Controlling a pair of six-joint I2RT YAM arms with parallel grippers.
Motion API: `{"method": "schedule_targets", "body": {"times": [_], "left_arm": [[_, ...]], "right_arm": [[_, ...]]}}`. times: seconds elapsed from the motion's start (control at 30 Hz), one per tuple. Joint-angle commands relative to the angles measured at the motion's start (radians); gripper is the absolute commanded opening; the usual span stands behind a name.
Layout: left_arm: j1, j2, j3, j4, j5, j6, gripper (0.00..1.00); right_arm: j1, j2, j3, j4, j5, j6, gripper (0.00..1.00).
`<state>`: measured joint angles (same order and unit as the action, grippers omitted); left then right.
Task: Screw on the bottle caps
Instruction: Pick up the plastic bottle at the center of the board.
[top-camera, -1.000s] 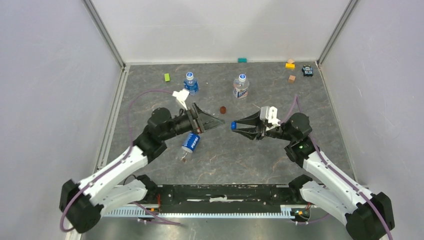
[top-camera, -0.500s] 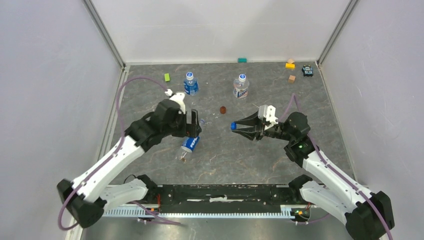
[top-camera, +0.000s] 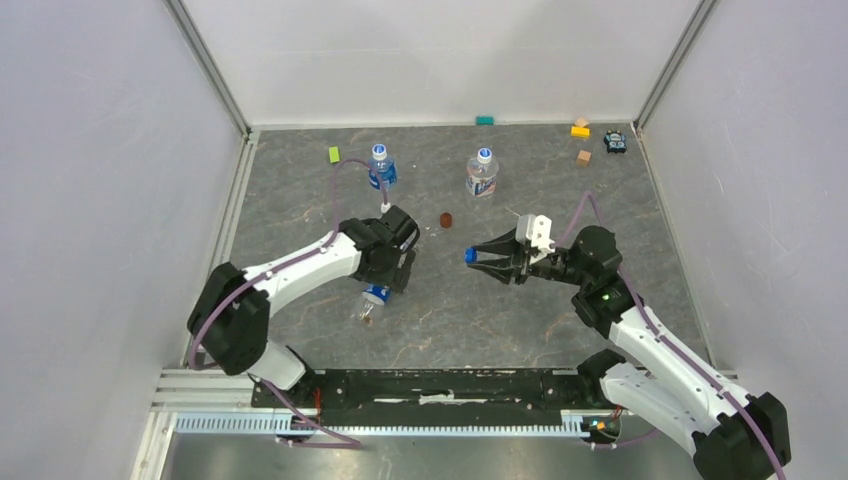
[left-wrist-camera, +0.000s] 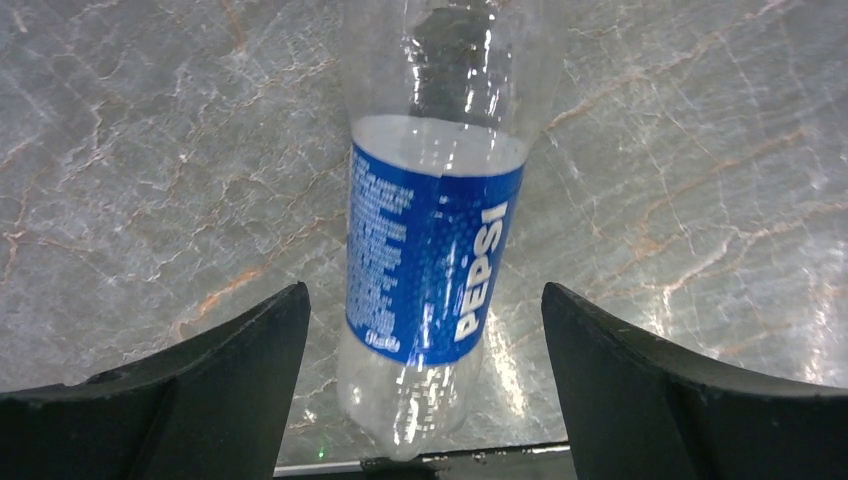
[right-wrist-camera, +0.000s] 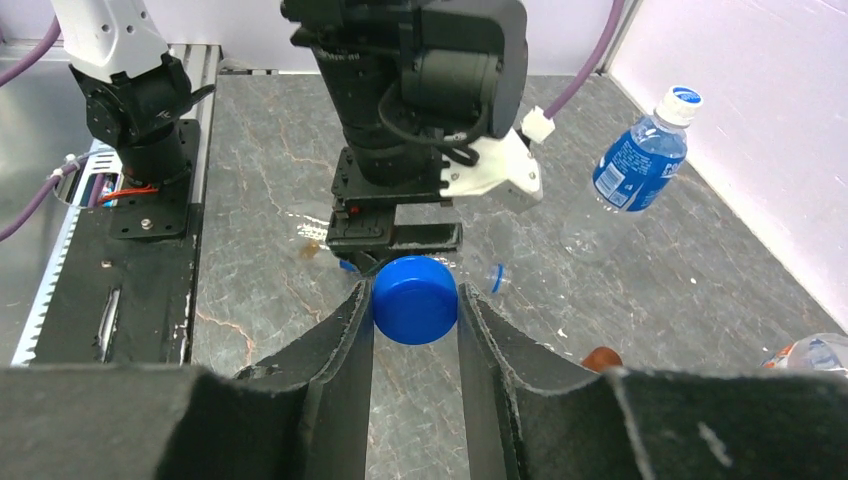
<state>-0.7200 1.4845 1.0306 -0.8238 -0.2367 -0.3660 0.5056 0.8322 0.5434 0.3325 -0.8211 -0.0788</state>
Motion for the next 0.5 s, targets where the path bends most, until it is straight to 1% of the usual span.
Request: {"method": "schedule_targets", "body": {"times": [0.0, 0.17, 0.27, 0.37, 0.43, 0.47], "left_arm": [[-0.002, 0.071, 0.010, 0.067, -0.032, 0.040, 0.90], [-0.002, 0.098, -0.017, 0.117, -0.011, 0.040, 0.81], [-0.002, 0.103, -0.024, 0.143, 0.011, 0.062, 0.73], [-0.008, 0.097, -0.033, 0.171, 0.039, 0.077, 0.66], [-0.018, 0.080, -0.032, 0.182, 0.075, 0.098, 0.60], [-0.025, 0.069, -0.032, 0.185, 0.083, 0.103, 0.58]], "right_arm": [[-0.003, -0.005, 0.024, -0.006, 0.023, -0.030, 0.00], [-0.003, 0.006, 0.030, -0.012, 0.025, -0.030, 0.00], [-0.003, 0.007, 0.033, -0.034, 0.034, -0.032, 0.00], [-0.003, 0.005, 0.056, -0.094, 0.039, -0.062, 0.00], [-0.003, -0.008, 0.060, -0.118, 0.046, -0.072, 0.00], [-0.003, -0.017, 0.061, -0.129, 0.050, -0.076, 0.00]]}}
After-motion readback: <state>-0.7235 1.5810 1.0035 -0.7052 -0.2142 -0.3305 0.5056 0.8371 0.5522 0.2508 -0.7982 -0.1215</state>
